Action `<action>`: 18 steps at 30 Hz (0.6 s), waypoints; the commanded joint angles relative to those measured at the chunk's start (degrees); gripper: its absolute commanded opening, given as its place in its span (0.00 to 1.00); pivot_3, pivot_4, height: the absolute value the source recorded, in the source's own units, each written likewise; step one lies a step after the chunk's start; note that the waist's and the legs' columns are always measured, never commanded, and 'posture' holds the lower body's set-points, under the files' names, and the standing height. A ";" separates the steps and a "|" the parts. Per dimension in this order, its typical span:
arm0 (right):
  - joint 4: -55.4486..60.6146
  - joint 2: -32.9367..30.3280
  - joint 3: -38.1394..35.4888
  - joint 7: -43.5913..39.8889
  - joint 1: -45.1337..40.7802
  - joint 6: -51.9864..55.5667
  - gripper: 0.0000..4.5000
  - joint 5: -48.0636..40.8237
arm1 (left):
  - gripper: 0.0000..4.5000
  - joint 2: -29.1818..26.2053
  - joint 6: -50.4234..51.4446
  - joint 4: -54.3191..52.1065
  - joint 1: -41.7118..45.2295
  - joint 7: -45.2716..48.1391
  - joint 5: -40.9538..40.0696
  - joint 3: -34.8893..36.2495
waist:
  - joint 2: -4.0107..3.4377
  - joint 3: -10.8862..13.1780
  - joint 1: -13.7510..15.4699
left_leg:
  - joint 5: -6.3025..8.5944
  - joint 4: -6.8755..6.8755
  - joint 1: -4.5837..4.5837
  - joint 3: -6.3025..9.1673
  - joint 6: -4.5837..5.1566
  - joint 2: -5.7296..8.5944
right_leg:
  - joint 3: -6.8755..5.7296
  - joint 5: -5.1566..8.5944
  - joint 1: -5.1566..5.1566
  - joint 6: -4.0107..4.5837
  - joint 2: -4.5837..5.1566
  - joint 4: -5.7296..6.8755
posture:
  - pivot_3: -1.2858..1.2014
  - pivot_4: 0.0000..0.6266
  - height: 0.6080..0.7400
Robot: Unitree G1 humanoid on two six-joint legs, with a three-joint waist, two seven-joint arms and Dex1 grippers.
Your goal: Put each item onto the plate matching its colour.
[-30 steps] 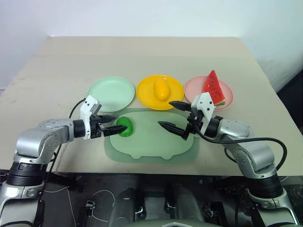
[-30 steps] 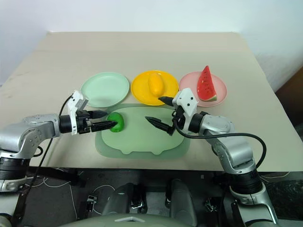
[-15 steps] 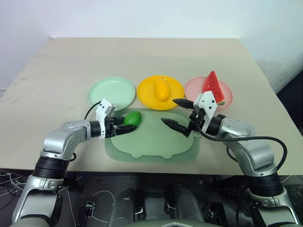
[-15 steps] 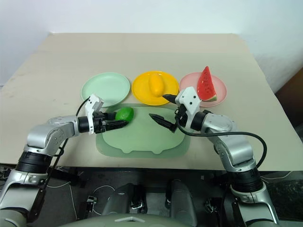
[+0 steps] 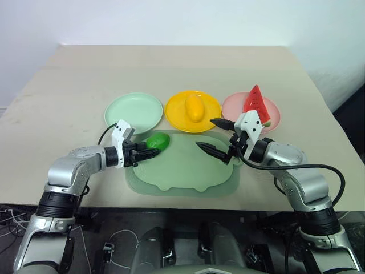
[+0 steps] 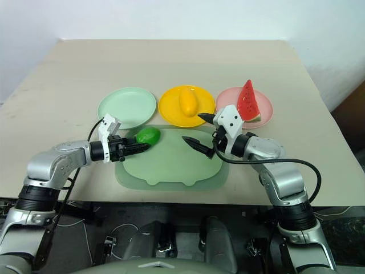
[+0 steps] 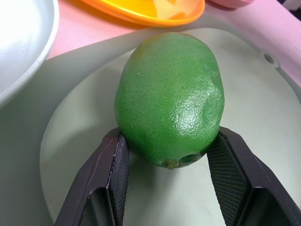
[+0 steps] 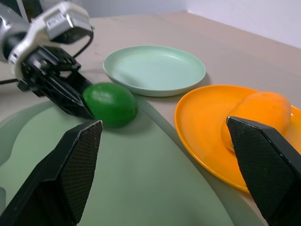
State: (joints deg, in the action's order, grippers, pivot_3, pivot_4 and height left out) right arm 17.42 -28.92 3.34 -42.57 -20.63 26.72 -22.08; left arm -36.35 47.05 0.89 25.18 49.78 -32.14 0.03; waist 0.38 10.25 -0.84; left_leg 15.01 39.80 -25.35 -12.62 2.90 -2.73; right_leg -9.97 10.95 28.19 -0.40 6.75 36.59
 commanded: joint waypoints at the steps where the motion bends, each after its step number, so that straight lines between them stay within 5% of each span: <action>1: 1.23 -0.24 -1.05 -0.21 -0.17 -1.54 1.00 -0.17 | 0.46 -2.19 0.19 -4.07 0.32 -0.83 -2.22 6.30 | 0.01 0.01 0.00 | 0.00 0.02 -0.01 0.01 0.00 0.00 | 0.00 0.00 0.01 0.00 0.00 0.00 | 0.52 0.24 0.67; 8: 1.95 0.02 -0.88 -0.12 0.39 -1.64 1.00 -0.21 | 0.46 0.26 -2.41 -0.38 4.29 -8.53 -2.20 14.15 | 0.01 0.01 0.32 | 0.02 0.11 -0.05 0.06 0.04 0.01 | -0.04 0.06 -0.04 -0.09 0.02 0.02 | 0.52 0.24 0.67; 18: 1.16 -0.02 -0.74 -0.77 -1.15 -1.34 1.00 -0.12 | 0.46 8.39 -23.98 28.45 19.17 -18.95 14.35 8.38 | 0.04 0.01 0.13 | 0.05 0.23 -0.05 0.12 0.10 0.02 | -0.12 -0.12 -0.16 -0.12 0.02 0.06 | 0.52 0.24 0.67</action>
State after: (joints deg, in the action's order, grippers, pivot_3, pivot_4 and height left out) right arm 17.56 -28.76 3.58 -43.27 -20.58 25.95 -21.61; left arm -27.84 26.87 25.82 42.09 31.83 -20.07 8.45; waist 0.42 10.25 -0.71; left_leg 15.06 40.02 -25.40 -12.51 3.00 -2.71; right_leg -10.09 10.82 28.07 -0.52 6.76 36.67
